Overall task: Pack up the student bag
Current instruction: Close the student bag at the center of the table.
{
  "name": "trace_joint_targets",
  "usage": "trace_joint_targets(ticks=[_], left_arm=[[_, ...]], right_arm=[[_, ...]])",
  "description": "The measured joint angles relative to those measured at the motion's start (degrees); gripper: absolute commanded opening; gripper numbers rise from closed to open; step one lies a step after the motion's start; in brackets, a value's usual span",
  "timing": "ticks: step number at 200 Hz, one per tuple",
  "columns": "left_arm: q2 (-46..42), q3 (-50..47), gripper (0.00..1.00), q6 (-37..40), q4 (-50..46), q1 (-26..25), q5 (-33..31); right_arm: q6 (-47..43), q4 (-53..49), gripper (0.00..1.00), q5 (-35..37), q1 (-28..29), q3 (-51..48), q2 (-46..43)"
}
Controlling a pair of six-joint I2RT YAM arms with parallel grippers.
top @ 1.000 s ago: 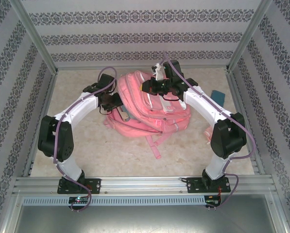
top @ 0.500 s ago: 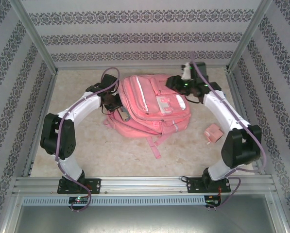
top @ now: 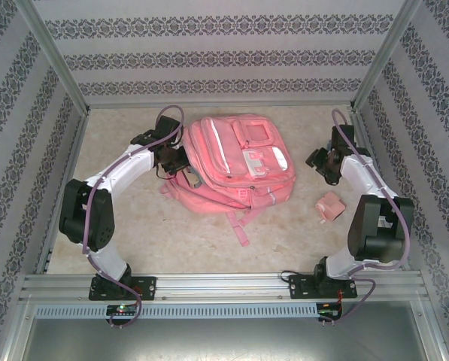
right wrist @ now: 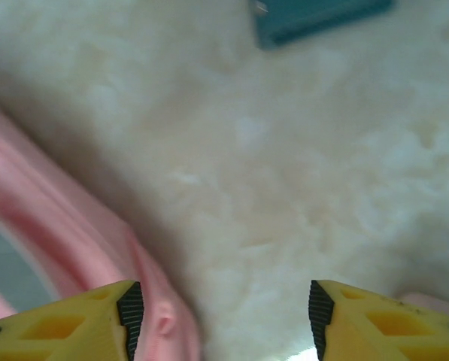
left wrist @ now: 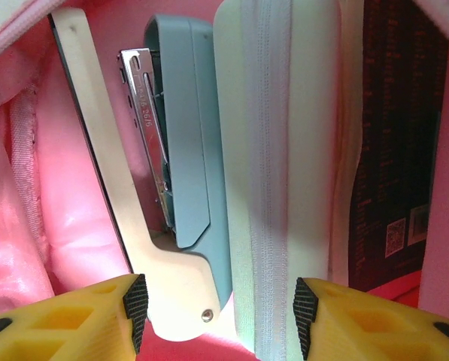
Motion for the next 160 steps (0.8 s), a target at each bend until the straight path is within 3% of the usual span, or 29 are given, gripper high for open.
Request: trace_joint_targets(ticks=[21, 27, 36, 68, 134, 160], left_arm=[[-0.3, 0.0, 0.58, 0.1, 0.0, 0.0, 0.0], [-0.4, 0.0, 0.59, 0.1, 0.0, 0.0, 0.0], [-0.7, 0.0, 0.59, 0.1, -0.1, 0.0, 0.0], [-2.1, 0.0, 0.59, 0.3, -0.2, -0.1, 0.0], [-2.1, 0.0, 0.62, 1.1, -0.4, -0.1, -0.1], [-2.1, 1.8, 0.63, 2.6, -5.2, -0.1, -4.5]], right_arm=[[-0.2, -2.3, 0.76, 3.0, -1.1, -0.5, -0.1], [-0.2, -3.0, 0.88, 4.1, -1.6, -0.7, -0.4], [0.1, -4.0, 0.98, 5.7, -2.4, -0.8, -0.8], [-1.1, -7.6, 0.98, 10.2, -3.8, -1.1, -2.2], [-1.3, -9.4, 0.98, 11.8, -4.9, -7.5, -3.9], [-1.3, -9.0, 0.98, 11.7, -5.2, -7.6, -3.8]])
